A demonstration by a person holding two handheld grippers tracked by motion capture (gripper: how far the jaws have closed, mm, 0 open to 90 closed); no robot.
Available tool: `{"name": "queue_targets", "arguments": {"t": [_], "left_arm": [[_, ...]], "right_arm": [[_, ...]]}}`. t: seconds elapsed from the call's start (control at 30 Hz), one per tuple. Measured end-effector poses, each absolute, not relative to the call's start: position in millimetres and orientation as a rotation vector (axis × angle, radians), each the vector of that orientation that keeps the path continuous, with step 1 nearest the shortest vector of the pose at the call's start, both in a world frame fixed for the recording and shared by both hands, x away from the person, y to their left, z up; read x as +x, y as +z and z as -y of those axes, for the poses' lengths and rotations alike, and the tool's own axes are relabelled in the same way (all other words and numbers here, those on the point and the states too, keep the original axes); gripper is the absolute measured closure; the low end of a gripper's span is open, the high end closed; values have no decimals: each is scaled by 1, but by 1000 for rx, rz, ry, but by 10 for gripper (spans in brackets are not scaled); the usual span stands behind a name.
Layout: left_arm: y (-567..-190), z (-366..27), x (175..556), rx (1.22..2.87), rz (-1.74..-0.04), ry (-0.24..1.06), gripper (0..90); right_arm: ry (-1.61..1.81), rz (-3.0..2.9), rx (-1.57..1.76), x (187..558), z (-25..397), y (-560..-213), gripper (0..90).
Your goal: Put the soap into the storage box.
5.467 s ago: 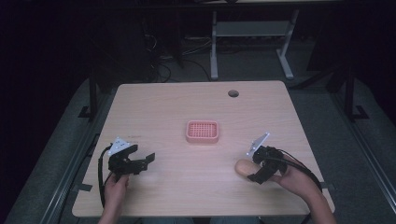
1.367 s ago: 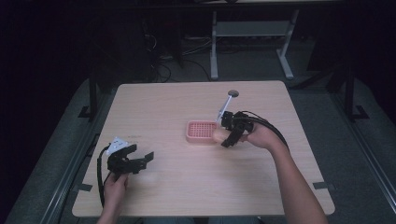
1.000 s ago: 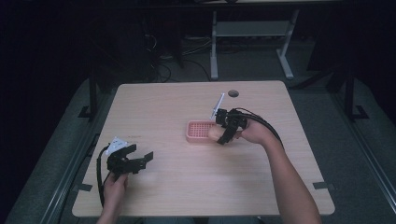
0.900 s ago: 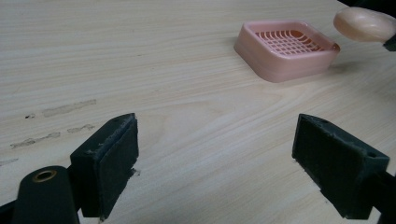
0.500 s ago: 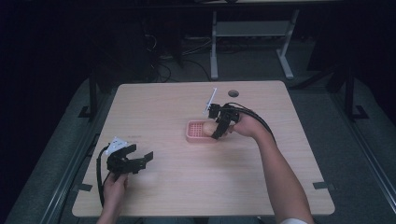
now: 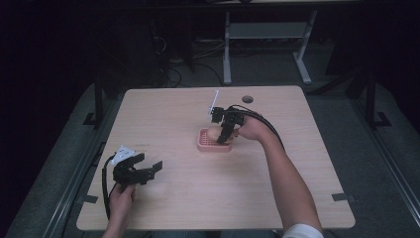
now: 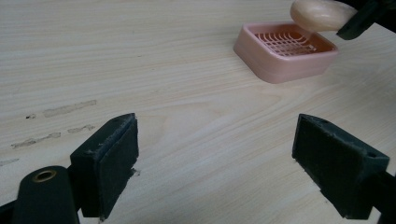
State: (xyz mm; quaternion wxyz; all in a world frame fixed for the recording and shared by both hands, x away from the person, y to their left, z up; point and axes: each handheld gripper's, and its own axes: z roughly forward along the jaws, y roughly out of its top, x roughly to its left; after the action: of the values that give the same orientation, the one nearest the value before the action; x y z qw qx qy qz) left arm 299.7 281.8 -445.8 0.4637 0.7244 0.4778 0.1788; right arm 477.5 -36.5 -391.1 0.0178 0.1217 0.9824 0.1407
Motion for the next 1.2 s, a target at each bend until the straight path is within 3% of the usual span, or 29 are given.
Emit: {"name": "queue_targets", "arguments": {"t": [1.2], "left_arm": [[-445, -286, 298, 1749, -1189, 424, 143]], "right_arm": [[399, -3084, 382, 494, 16, -416, 316]]}}
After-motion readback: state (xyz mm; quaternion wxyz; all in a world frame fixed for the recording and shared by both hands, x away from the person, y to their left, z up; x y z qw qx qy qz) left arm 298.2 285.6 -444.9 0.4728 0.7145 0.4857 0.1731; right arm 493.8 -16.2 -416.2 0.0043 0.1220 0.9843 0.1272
